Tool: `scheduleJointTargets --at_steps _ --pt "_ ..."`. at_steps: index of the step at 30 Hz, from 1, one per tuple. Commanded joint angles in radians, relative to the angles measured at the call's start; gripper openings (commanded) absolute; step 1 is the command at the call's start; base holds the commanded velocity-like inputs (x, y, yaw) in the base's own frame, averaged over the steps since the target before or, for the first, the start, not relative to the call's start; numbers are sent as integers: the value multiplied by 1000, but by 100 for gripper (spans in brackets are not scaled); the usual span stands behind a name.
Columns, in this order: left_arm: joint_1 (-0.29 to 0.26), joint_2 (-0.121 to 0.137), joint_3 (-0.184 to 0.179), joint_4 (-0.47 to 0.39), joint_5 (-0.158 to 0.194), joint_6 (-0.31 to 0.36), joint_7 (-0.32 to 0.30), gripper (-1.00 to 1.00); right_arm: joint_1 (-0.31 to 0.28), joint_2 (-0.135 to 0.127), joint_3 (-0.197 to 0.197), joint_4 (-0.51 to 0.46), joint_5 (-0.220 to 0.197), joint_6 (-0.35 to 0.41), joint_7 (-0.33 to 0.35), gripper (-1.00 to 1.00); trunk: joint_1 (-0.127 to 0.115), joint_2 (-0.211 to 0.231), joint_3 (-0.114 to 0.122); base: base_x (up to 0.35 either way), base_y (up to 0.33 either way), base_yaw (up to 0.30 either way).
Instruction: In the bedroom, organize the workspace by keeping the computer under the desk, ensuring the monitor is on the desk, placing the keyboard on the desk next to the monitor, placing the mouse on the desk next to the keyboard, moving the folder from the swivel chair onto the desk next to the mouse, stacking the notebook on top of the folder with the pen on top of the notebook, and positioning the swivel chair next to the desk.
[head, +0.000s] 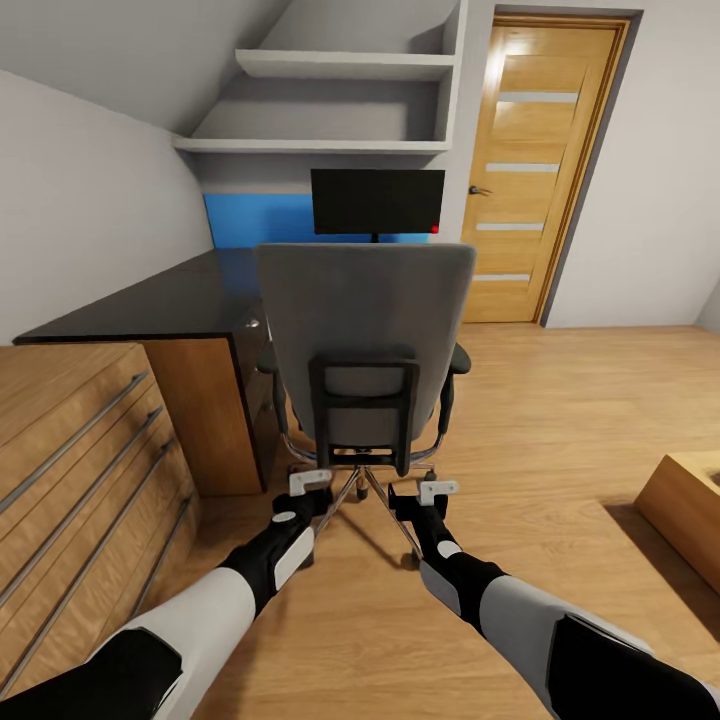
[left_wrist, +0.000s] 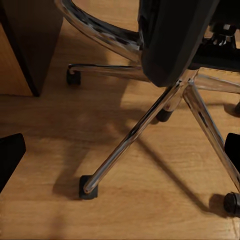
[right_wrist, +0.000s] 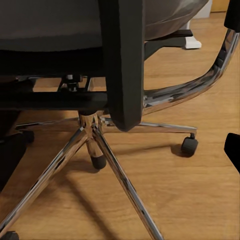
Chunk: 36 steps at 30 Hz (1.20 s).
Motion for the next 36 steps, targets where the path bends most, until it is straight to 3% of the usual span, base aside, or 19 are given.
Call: scheduleJointTargets --at_steps 1,8,36 --pt "-1 0 -6 3 6 -2 7 100 -1 0 8 -1 -3 -2 -8 100 0 0 -1 0 0 0" --pt "-1 0 -6 8 5 -5 7 100 -1 0 7 -1 -3 -2 -8 100 0 0 -1 32 0 0" --pt "-1 0 -6 9 5 -6 10 100 -1 3 10 -4 -3 0 -9 100 0 0 -1 193 0 0"
